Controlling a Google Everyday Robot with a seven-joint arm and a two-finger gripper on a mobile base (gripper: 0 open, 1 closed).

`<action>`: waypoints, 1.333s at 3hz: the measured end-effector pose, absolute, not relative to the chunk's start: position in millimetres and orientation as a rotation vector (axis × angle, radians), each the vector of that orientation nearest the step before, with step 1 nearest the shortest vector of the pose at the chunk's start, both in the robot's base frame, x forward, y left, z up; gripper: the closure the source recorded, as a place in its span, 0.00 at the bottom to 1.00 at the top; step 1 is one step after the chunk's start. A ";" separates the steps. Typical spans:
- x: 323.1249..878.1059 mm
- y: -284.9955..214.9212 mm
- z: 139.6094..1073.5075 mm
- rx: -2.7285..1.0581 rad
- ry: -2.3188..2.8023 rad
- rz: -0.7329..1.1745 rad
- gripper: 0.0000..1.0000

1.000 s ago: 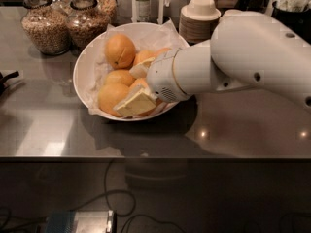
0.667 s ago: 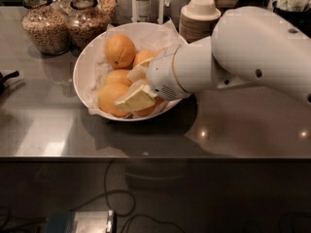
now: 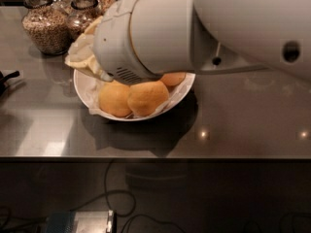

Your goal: Pick orange from white bowl

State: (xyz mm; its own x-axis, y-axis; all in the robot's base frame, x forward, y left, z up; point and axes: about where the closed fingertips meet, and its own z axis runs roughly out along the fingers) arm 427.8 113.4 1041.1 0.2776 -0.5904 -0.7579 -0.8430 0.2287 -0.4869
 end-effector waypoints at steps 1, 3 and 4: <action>422.6 117.4 1048.5 -1.467 1.398 0.277 0.81; 417.5 125.8 1050.1 -1.477 1.391 0.279 0.35; 427.6 115.3 1017.2 -1.448 1.474 0.322 0.04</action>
Offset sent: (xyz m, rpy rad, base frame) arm -0.0052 0.0041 0.0074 -0.0053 -0.0176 0.0027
